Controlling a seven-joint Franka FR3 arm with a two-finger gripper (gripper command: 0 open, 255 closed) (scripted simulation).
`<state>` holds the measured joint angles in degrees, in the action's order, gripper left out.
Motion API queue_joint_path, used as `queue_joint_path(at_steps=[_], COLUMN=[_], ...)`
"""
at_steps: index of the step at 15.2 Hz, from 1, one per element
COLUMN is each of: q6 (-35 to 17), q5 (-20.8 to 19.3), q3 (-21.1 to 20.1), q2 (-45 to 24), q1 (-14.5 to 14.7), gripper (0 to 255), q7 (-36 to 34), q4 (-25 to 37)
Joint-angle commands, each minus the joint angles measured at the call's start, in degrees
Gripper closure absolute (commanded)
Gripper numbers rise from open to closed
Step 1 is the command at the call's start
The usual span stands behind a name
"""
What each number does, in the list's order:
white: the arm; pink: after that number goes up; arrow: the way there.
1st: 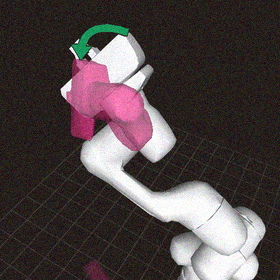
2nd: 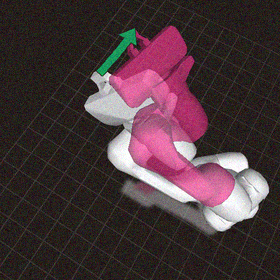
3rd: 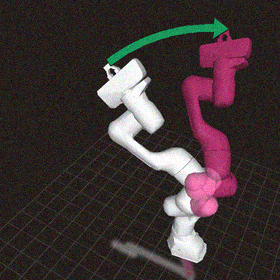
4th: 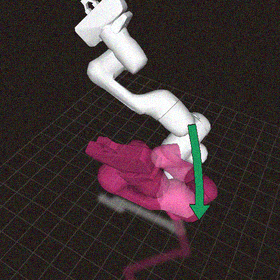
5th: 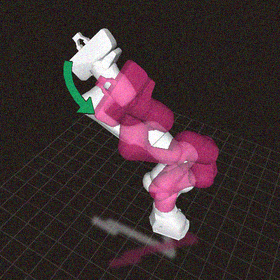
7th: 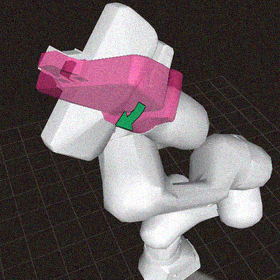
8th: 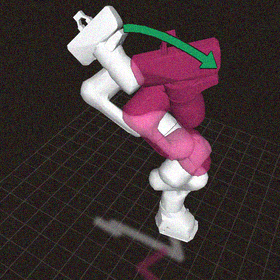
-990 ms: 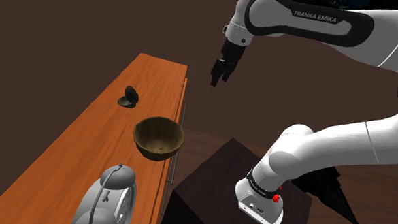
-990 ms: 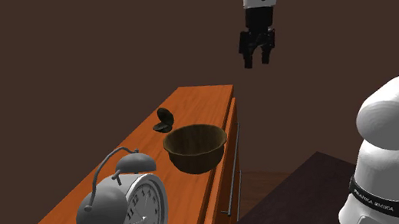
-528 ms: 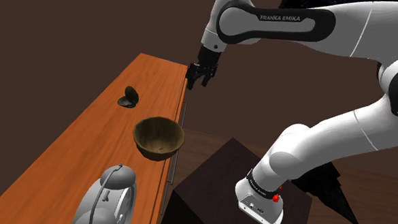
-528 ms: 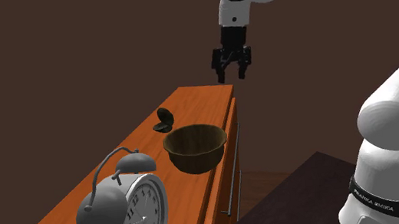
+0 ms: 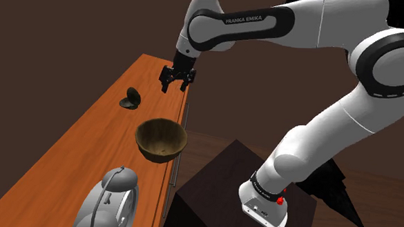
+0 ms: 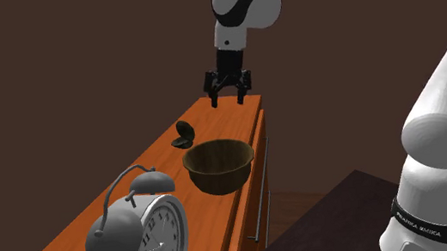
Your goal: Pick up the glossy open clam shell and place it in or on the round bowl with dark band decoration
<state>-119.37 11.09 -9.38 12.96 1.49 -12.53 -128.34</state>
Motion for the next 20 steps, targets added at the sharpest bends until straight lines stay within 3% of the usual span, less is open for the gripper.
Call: queue_joint_path(at_steps=[1, 12, 20], q6=[-2.6, -9.9, -14.6], q5=[0.4, -0.8, -1.2], q3=[-0.8, -2.8, -2.9], q2=[-4.2, -26.2, -29.7], q1=[0.2, 2.5, 3.3], gripper=[0, 0, 0], q7=[-2.2, -13.7, -14.0], q4=[2.2, 20.1, 19.0])
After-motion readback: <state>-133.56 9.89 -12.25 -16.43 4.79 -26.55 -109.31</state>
